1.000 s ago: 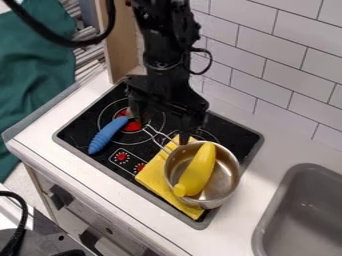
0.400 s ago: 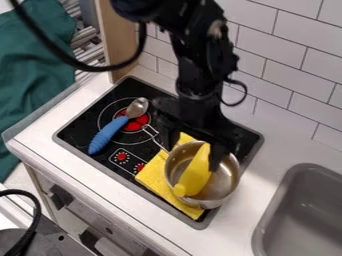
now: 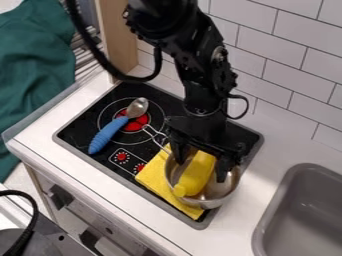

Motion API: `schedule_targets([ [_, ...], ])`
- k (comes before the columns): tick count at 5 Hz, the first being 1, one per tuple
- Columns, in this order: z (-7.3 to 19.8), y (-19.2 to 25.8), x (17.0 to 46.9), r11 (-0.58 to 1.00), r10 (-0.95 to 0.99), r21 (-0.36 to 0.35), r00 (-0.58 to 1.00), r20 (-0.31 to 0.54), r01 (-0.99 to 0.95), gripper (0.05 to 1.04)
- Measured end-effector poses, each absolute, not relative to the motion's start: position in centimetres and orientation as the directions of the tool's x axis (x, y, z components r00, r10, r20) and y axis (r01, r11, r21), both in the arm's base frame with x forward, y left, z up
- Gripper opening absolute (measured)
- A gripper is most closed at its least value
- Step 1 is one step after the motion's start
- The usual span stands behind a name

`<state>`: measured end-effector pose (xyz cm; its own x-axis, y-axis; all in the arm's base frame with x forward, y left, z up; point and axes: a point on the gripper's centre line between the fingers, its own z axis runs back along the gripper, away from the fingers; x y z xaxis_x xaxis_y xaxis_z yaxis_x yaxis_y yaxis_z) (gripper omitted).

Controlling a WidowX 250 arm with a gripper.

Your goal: Take a banana from the silver pot to the upper right of the burner

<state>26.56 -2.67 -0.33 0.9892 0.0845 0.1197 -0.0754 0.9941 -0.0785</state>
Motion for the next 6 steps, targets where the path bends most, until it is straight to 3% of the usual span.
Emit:
schedule_targets([
  [2, -3.3, -2.0, 27.7, 0.994, 0.075, -0.087, 0.995, 0.064, -0.069, 1.011],
  [3, -3.7, -1.9, 27.9, 0.994, 0.075, -0.091, 0.995, 0.067, -0.068, 0.954],
  [4, -3.3, -1.2, 27.6, 0.994, 0.099, -0.047, 0.991, 0.093, -0.095, 0.665],
  [5, -0.1, -1.4, 27.9, 0.994, 0.102, 0.018, 0.98, 0.172, -0.106, 0.564],
  [6, 2.4, -2.6, 28.5, 0.984, 0.124, 0.088, 0.95, 0.286, -0.155, 0.564],
])
